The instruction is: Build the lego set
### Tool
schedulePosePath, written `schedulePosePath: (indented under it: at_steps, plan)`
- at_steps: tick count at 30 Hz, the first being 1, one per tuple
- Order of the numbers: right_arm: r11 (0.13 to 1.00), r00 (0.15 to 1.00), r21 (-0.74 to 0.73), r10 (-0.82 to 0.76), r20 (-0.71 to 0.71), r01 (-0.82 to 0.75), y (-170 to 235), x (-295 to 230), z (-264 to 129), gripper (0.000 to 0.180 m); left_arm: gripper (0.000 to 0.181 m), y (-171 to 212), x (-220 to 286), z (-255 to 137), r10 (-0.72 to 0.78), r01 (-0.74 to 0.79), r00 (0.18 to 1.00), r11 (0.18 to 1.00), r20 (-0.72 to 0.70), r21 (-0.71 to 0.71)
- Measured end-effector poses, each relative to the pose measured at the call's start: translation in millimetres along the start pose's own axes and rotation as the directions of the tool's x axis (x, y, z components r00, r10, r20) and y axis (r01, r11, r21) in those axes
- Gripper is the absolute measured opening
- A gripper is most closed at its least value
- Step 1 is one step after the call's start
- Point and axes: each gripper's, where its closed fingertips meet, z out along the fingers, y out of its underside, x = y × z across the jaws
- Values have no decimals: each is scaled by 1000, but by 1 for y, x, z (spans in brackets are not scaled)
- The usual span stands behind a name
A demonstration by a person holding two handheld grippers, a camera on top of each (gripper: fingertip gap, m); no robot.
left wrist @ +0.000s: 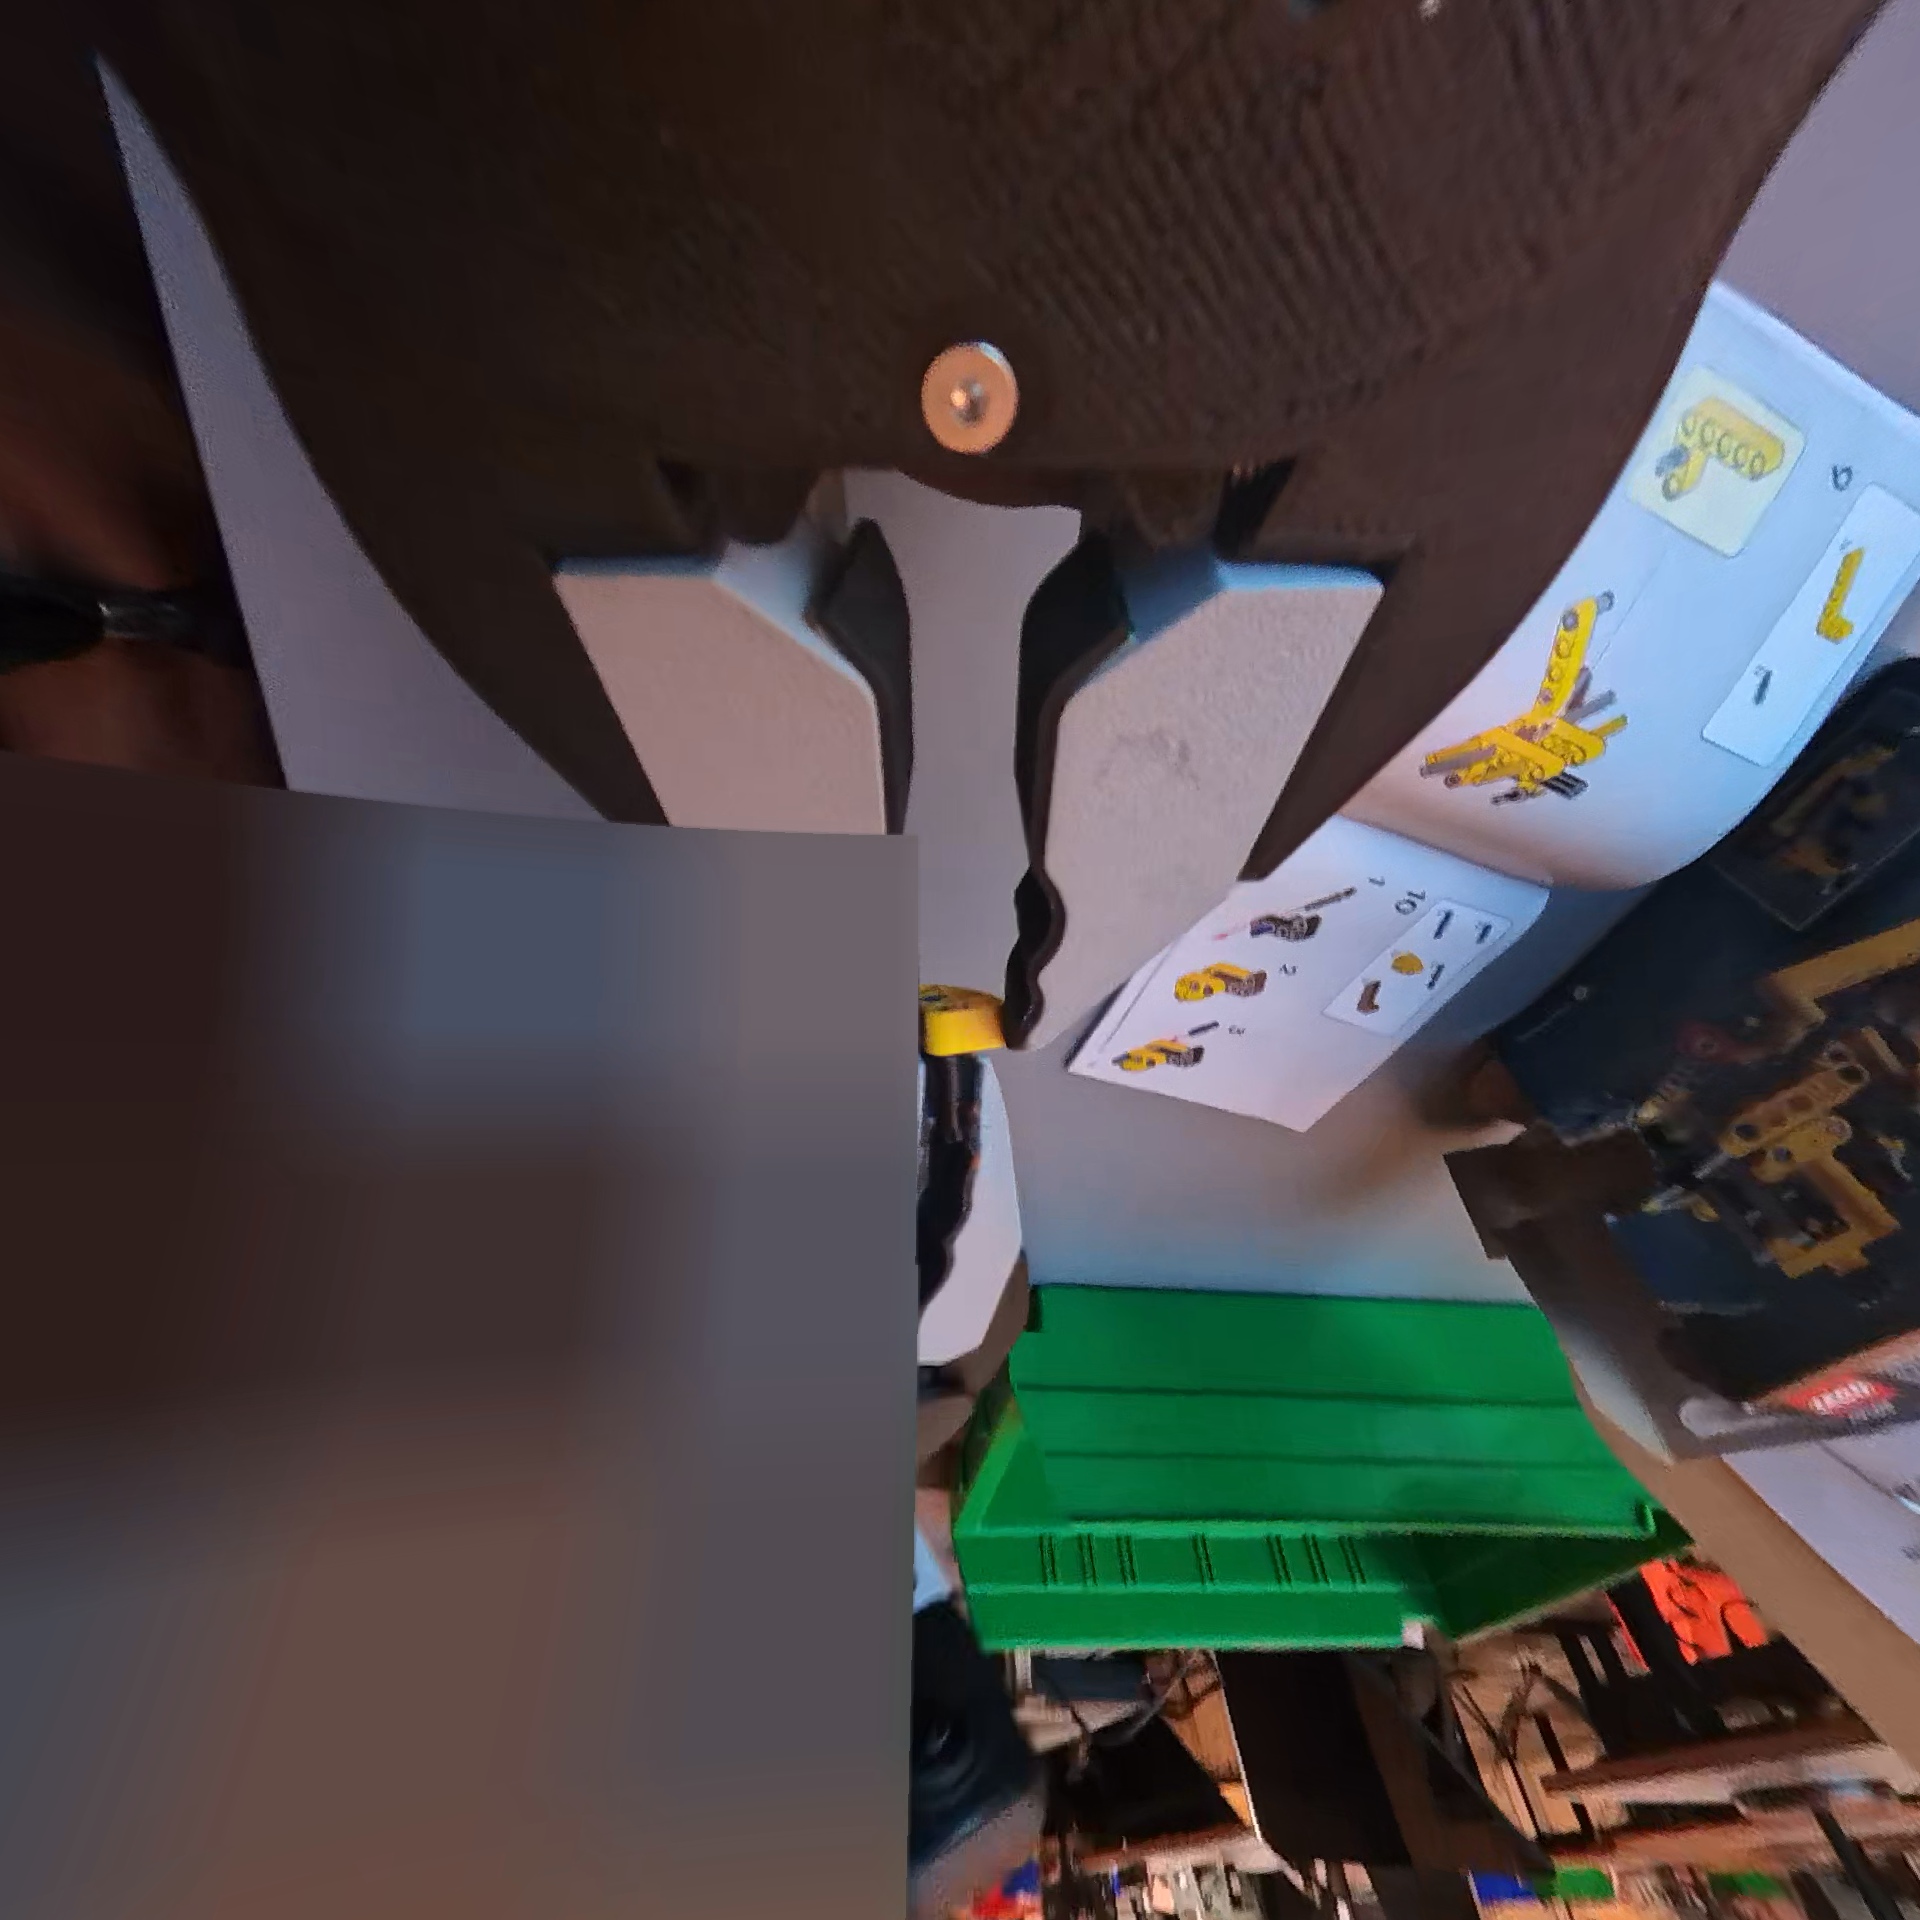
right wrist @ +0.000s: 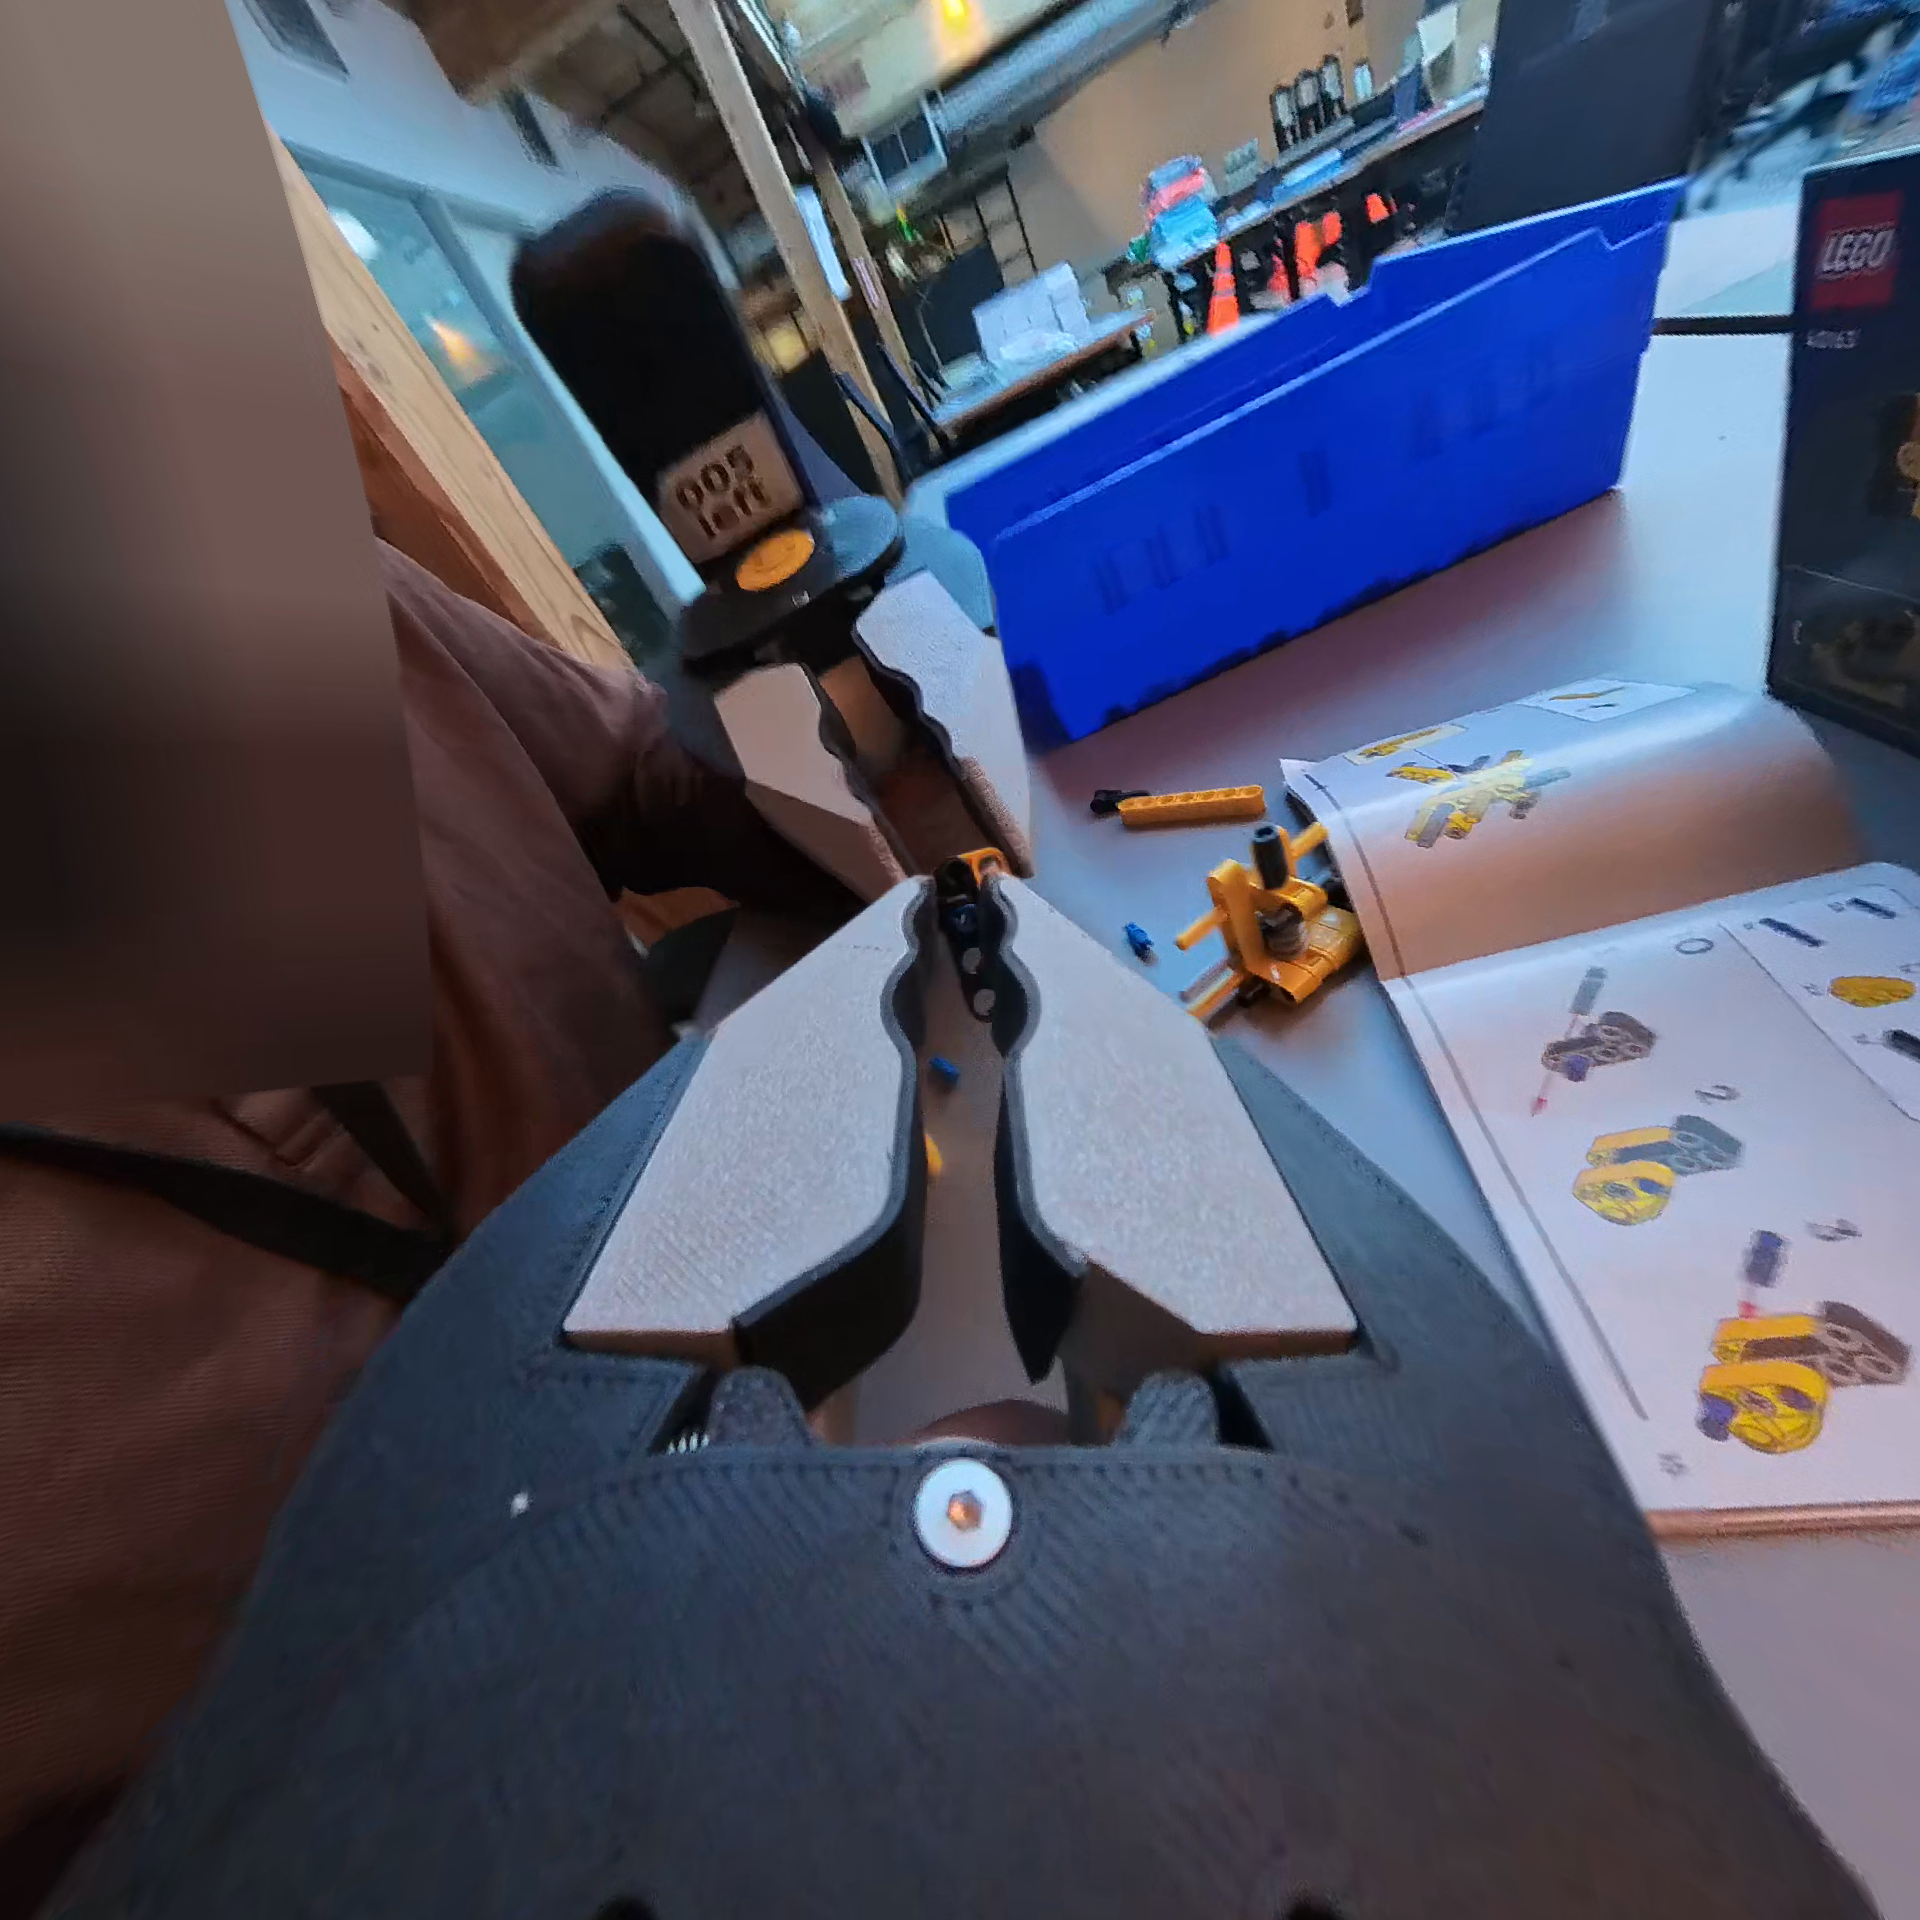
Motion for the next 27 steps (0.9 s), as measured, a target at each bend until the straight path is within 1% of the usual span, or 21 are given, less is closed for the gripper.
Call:
schedulePosePath:
  at_steps: [1, 3, 7, 9, 12, 16, 21, 25, 27]
  plan:
    - [998, 998, -42, -47, -30, 45, 4, 2, 1, 5, 13, 5, 0, 1, -12, 12, 1000, 1000, -9, -19]
    - [994, 996, -75, -81, -49, 77, 8, 3, 1, 5, 13, 8, 1, 3, -27, 26, 999, 999, -22, -32]
    - [1000, 1000, -14, -6, 30, 7, 2, -4, 2, 5, 13, 3, 6, 4, -66, 65, 996, 998, -58, -12]
    - [999, 999, -29, -38, 15, 39, 4, -4, 2, 5, 13, 4, 7, 4, -67, 66, 996, 998, -59, -15]
    - [996, 997, -53, -73, -1, 73, 6, -3, 1, 4, 13, 5, 8, 6, -115, 114, 990, 993, -79, -19]
    - [997, 998, -45, -63, 16, 64, 4, -3, -2, 7, 13, 0, 6, 3, -112, 113, 991, 993, -67, 11]
    - [996, 996, -14, -84, 31, 84, -1, -7, -1, 5, 14, -5, 6, 1, -105, 106, 993, 994, -59, 24]
    - [994, 994, -22, -111, -21, 111, 1, -2, 0, 4, 14, 0, 3, 3, -116, 116, 993, 993, -37, 5]
    - [994, 994, -18, -106, -25, 106, 1, -1, 0, 5, 14, 0, 2, 3, -112, 112, 993, 994, -29, 1]
